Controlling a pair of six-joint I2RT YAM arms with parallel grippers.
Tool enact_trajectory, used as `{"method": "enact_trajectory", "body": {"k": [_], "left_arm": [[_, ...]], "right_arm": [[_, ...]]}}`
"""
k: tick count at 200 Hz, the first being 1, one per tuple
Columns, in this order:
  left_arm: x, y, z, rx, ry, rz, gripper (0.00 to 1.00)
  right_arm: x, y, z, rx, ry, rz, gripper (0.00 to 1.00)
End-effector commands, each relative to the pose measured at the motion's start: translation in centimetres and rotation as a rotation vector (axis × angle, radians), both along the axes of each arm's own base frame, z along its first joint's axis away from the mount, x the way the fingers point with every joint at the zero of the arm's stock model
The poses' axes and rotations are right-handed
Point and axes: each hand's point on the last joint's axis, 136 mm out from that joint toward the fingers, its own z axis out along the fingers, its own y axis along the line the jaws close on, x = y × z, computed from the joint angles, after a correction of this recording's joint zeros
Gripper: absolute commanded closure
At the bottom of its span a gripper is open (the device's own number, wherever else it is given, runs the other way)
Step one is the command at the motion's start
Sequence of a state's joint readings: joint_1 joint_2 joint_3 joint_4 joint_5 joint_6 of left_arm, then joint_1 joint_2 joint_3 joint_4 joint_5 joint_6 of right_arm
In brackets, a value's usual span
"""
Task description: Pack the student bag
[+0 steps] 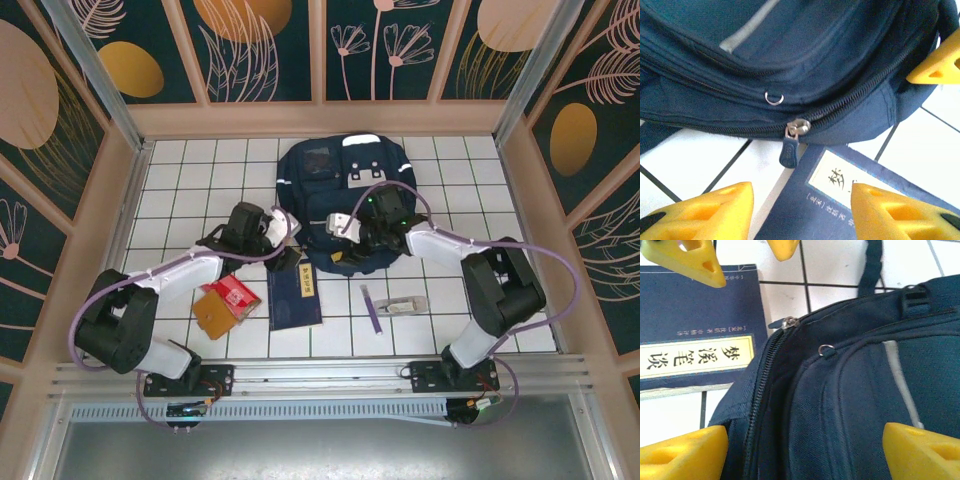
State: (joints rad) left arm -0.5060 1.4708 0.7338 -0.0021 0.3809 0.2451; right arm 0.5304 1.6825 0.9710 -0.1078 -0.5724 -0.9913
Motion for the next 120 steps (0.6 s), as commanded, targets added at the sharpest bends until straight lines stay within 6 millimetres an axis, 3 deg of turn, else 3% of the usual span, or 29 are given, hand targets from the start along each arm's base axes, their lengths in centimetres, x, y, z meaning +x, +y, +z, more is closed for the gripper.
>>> {"method": "enact_trajectory", "body": {"k": [1, 8, 20, 38, 55, 76, 99, 120], "left_arm": [[1.4, -0.7, 0.0, 0.037, -0.078, -0.085, 0.47], [1.6, -0.8, -0.5, 0.056, -0.061, -0.098, 0.47], [2.1, -1.0, -1.2, 0.088, -0.050, -0.121, 0.47], [2.8, -1.1, -2.3, 0.140, -0.032, -0.149, 0.48], [2.7, -1.4, -2.8, 0.155, -0.014, -0.192, 0.48], [1.3, -2.0, -2.3, 0.123, -0.012, -0.277, 0.48], [0.2, -2.5, -1.5, 0.084, -0.035, -0.352, 0.49], [1.3, -2.4, -1.1, 0.093, -0.091, -0.318, 0.50]], "right_arm": [[-1.1, 0.4, -1.9, -0.085, 0.068, 0.038, 0.25], [-1.2, 0.3, -2.5, -0.114, 0.066, 0.048, 0.34], [-0.8, 0.2, -3.0, -0.142, 0.041, 0.055, 0.62], [-0.7, 0.4, -2.1, -0.133, -0.001, 0.082, 1.00], [-1.3, 0.9, 0.2, -0.057, -0.048, 0.133, 1.00], [-1.4, 1.2, 3.5, 0.048, -0.140, 0.145, 1.00], [-1.5, 1.2, 5.7, 0.095, -0.230, 0.156, 1.00], [-1.9, 1.3, 6.9, 0.124, -0.259, 0.176, 1.00]]}}
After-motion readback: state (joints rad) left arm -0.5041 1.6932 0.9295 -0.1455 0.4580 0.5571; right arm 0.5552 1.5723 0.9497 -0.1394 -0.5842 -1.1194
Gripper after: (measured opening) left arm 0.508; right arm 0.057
